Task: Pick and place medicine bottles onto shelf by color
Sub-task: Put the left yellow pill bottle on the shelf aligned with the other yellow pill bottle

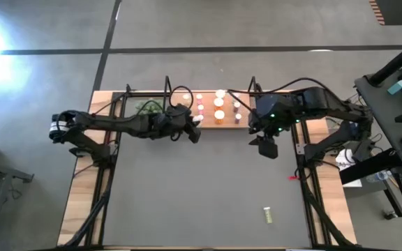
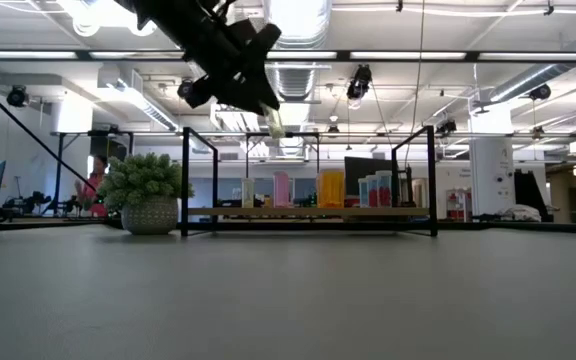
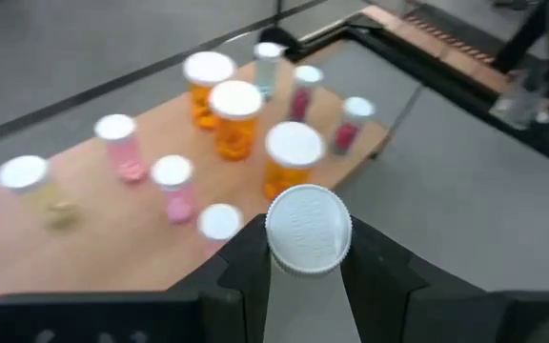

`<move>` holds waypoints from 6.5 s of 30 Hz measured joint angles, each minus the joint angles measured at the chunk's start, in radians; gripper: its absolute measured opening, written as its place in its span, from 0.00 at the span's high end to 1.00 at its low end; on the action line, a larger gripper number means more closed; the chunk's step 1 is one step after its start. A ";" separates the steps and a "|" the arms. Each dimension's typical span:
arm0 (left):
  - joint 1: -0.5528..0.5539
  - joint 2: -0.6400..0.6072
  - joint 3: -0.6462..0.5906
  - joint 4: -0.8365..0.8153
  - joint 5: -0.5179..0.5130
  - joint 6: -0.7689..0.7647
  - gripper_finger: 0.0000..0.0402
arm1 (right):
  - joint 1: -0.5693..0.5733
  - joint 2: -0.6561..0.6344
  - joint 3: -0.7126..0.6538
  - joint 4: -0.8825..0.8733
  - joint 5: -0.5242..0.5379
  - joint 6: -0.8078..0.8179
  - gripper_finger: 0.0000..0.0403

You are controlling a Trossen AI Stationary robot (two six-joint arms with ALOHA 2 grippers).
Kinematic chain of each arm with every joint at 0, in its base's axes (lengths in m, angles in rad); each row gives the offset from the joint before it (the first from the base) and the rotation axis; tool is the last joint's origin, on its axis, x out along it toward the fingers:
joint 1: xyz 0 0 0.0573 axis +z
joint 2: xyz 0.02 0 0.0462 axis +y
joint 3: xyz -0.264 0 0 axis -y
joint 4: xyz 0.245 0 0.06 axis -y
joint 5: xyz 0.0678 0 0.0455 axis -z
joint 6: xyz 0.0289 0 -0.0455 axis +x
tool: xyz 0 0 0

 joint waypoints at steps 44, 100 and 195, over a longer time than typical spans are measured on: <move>0.250 0.208 0.255 -0.404 0.331 0.787 0.77 | 0.000 -0.121 -0.109 0.056 0.308 0.026 0.56; 0.465 0.280 0.189 -0.295 0.531 1.007 0.77 | 0.000 -0.120 -0.109 0.056 0.475 0.050 0.56; 0.498 0.246 0.198 -0.365 0.536 0.887 0.66 | -0.001 -0.120 -0.109 0.056 0.475 0.050 0.56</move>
